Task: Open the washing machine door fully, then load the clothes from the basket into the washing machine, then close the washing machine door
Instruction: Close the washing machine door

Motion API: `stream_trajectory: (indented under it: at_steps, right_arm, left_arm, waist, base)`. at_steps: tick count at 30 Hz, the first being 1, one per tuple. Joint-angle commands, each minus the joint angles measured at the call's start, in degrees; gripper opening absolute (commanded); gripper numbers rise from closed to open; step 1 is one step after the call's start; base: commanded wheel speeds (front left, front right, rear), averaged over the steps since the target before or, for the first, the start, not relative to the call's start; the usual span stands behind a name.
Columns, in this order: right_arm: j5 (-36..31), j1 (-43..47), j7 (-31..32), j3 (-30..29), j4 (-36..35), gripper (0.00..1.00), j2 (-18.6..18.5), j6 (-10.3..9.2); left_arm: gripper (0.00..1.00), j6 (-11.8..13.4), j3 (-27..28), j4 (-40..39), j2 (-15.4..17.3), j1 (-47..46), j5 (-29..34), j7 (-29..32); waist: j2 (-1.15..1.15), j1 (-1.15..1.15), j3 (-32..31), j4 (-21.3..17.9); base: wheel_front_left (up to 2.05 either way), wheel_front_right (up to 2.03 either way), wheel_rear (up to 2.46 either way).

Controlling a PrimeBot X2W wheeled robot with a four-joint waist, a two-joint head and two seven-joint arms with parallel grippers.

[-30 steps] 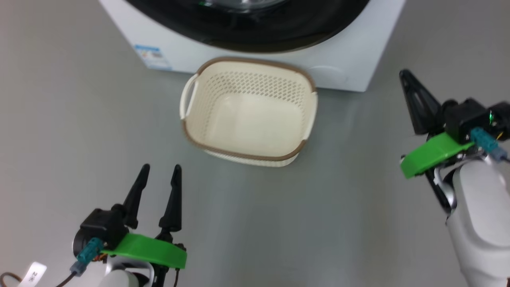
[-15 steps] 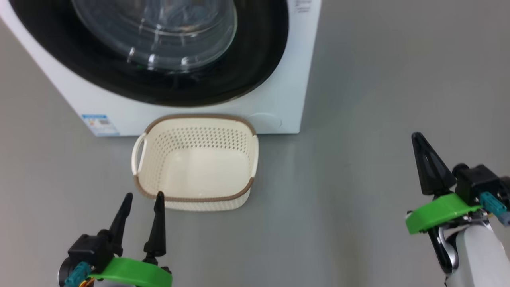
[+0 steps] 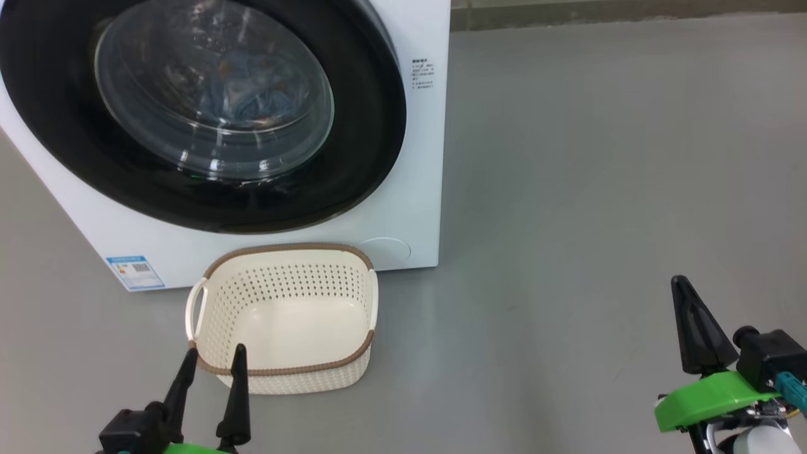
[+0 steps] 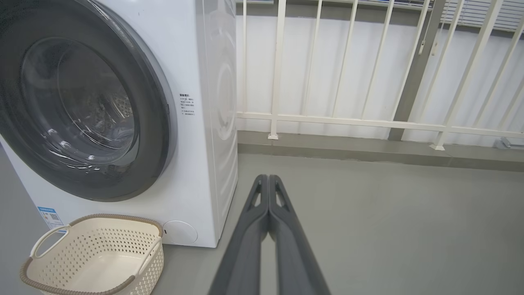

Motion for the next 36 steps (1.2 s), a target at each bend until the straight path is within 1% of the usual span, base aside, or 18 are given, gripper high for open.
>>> stream_trajectory:
  at_steps: [1, 2, 3, 4, 5, 6, 21, 25, 29, 36]
  right_arm:
    - [-0.89, 0.32, -0.26, 0.63, -1.79, 0.00, 0.04, -0.34]
    - [-1.06, 0.72, -0.26, 0.22, -1.92, 0.00, 0.17, -0.34]
    - [-1.02, 1.10, -0.26, -0.16, -2.00, 0.09, 0.33, -0.34]
    - [-1.07, 1.46, -0.26, -0.46, -2.08, 0.44, 0.46, -0.34]
    - [-1.19, 1.79, -0.26, -0.70, -2.17, 0.91, 0.59, -0.34]
    - [-1.35, 2.14, -0.26, -0.84, -2.16, 1.00, 0.71, -0.34]
    - [-2.64, 2.80, -0.26, -0.38, -1.90, 1.00, 1.44, -0.34]
    - [-2.61, 2.83, -0.26, -0.51, -1.82, 1.00, 1.50, -0.34]
    - [-2.56, 2.75, -0.26, -0.51, -1.78, 1.00, 1.53, -0.34]
    - [-2.13, 2.67, -0.26, -0.47, -1.48, 1.00, 1.54, -0.34]
  left_arm:
    - [1.00, -0.15, 2.04, -1.18, 0.78, -0.80, 0.61, -0.37]
    - [1.00, -0.15, 2.05, -1.15, 0.78, -0.70, 0.60, -0.37]
    - [1.00, -0.15, 2.12, -1.13, 0.78, -0.60, 0.54, -0.37]
    - [1.00, -0.15, 2.23, -1.11, 0.78, -0.49, 0.42, -0.37]
    - [1.00, -0.15, 2.33, -1.09, 0.77, -0.37, 0.31, -0.37]
    - [1.00, -0.15, 2.42, -1.07, 0.77, -0.27, 0.24, -0.37]
    - [1.00, -0.15, 2.54, -0.85, 0.82, 0.09, 0.78, -0.37]
    - [1.00, -0.15, 3.17, 0.67, 0.78, 0.03, -0.39, -0.37]
    - [1.00, -0.15, 3.74, -0.29, 0.76, -0.01, 0.57, -0.37]
    - [1.00, -0.15, 3.73, -0.38, 0.73, 0.30, 0.50, -0.37]
  waist:
    - [0.00, 0.00, -0.97, -0.57]
    - [0.00, 0.00, -1.10, -0.58]
    - [0.00, 0.00, -1.21, -0.61]
    - [0.00, 0.00, -1.30, -0.67]
    - [0.00, 0.00, -1.38, -0.73]
    - [0.00, 0.00, -1.44, -0.80]
    - [0.00, 0.00, -1.51, -0.90]
    - [0.00, 0.00, -1.50, -0.74]
    - [0.00, 0.00, -1.47, -0.64]
    - [0.00, 0.00, -1.82, -0.54]
  base:
    - [0.00, 0.00, 0.00]
    - [0.00, 0.00, 0.00]
    - [0.00, 0.00, 0.00]
    - [0.00, 0.00, 0.00]
    - [0.00, 0.00, 0.00]
    - [0.00, 0.00, 0.00]
    - [0.00, 0.00, 0.00]
    - [0.00, 0.00, 0.00]
    - [0.00, 0.00, 0.00]
    - [0.00, 0.00, 0.00]
